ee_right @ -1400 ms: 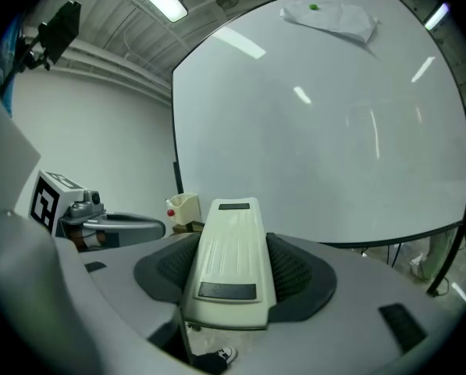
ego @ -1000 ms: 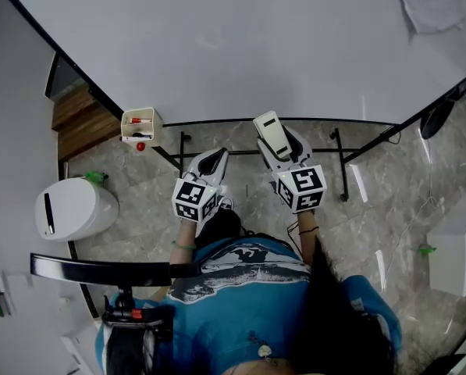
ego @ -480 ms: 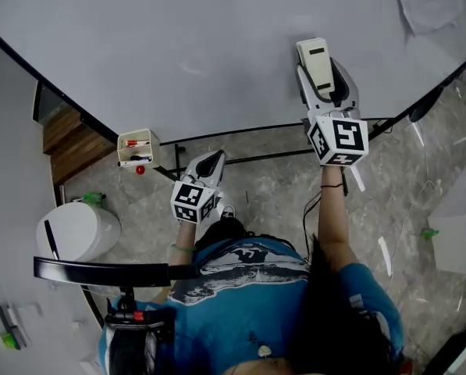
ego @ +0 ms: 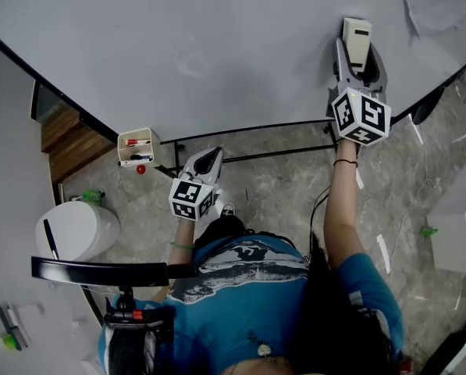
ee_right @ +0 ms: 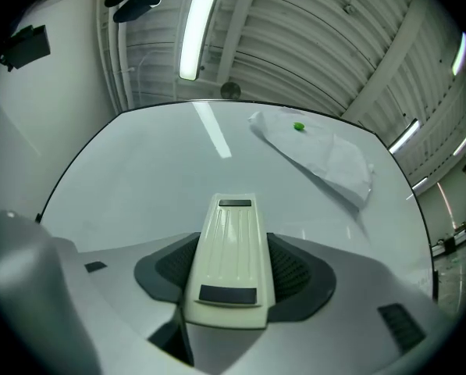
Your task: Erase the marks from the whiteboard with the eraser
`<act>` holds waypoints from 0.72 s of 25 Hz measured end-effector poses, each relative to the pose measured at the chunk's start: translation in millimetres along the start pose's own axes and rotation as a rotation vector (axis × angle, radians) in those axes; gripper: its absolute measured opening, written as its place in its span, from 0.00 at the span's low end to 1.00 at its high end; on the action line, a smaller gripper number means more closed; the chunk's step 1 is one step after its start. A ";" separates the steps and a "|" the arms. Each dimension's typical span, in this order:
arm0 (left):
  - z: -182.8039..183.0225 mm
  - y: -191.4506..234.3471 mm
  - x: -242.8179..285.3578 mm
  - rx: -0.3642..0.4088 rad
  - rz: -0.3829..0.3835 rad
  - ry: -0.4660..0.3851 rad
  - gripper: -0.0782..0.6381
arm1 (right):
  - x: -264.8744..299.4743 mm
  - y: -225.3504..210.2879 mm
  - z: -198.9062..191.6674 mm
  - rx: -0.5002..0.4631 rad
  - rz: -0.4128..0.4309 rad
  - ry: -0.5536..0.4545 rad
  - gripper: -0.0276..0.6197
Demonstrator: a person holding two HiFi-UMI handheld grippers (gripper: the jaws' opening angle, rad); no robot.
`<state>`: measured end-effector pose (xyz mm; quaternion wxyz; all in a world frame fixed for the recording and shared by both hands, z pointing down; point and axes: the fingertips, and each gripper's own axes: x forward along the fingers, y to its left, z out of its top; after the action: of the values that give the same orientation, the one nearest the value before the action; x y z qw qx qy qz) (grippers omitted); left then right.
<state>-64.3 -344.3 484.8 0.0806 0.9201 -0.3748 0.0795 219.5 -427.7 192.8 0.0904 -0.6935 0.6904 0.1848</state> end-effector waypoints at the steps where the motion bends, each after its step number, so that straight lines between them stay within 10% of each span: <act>1: -0.8 0.8 -0.3 -0.001 0.002 0.000 0.11 | -0.4 1.4 -0.2 0.003 -0.007 -0.003 0.45; 10: -1.2 14.5 -3.9 0.000 0.035 -0.009 0.11 | 2.0 80.2 -2.5 -0.061 0.052 -0.047 0.45; 18: -5.5 28.0 -10.6 -0.009 0.087 0.000 0.11 | -2.0 234.6 -24.4 -0.311 0.322 -0.031 0.45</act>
<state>-91.9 -355.7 490.5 0.0811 0.9027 -0.4147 0.0815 -9.8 -442.2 246.4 -0.0377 -0.5771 0.7539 0.3116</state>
